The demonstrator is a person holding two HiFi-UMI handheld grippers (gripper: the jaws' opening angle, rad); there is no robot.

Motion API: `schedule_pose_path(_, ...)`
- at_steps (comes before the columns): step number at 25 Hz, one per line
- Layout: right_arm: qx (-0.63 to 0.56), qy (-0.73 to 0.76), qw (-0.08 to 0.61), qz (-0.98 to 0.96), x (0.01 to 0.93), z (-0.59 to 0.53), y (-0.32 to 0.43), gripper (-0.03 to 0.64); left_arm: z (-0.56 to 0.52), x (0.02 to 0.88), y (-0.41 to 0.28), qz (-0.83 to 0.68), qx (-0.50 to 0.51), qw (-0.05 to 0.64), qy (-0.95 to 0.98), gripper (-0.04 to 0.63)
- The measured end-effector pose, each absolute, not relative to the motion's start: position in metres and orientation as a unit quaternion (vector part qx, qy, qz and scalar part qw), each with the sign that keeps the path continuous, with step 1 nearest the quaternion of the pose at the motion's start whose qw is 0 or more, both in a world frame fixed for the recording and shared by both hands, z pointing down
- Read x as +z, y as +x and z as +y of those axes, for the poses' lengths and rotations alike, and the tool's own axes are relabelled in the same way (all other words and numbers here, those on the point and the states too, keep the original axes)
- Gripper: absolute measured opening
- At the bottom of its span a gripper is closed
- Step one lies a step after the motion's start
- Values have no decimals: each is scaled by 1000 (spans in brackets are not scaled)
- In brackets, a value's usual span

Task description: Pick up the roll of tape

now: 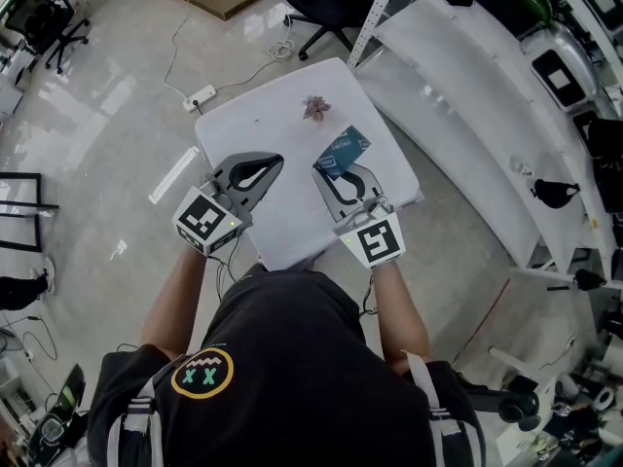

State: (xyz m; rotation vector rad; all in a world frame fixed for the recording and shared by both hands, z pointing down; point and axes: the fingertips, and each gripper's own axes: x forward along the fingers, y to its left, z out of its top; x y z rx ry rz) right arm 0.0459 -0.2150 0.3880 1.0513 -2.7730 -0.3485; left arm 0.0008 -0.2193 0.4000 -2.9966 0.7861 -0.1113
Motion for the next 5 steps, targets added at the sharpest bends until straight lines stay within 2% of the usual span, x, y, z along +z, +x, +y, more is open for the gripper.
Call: schedule_pose_path(5, -120, 350, 81, -925, 386, -214, 45, 64, -219, 398, 0, 254, -35, 22, -966, 15)
